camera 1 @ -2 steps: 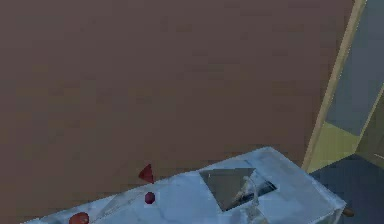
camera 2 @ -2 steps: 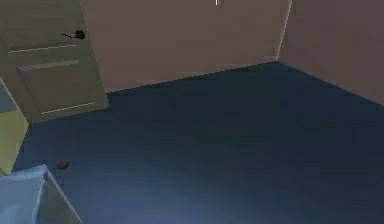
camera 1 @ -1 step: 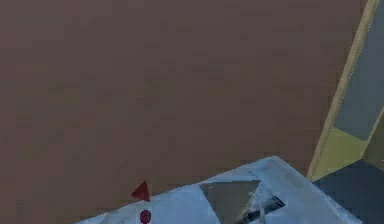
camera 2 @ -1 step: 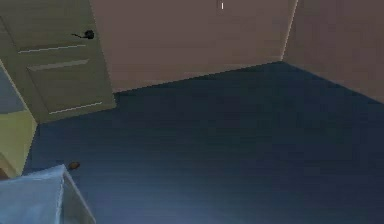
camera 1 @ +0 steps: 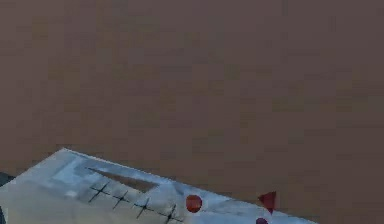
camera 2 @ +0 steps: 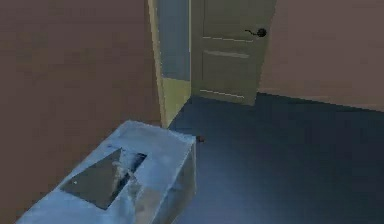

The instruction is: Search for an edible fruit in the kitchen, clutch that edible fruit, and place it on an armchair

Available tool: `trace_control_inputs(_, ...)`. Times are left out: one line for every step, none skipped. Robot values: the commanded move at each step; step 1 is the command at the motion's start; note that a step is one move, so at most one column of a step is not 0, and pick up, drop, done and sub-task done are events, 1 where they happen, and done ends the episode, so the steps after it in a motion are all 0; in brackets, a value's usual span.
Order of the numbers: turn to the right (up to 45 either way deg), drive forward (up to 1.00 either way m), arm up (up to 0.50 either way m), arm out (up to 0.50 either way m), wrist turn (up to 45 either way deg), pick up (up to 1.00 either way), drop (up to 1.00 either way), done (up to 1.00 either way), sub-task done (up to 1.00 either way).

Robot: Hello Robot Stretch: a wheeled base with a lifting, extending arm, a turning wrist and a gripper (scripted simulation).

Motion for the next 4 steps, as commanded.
trace_control_inputs(-45.0,0.00,0.00,0.00,0.0,0.00,0.00,0.00,0.00)
trace_control_inputs(-39.0,0.00,0.00,0.00,0.0,0.00,0.00,0.00,0.00)
trace_control_inputs(0.0,0.00,0.50,0.00,0.0,0.00,0.00,0.00,0.00)
trace_control_inputs(0.0,0.00,0.24,0.00,0.0,0.00,0.00,0.00,0.00)
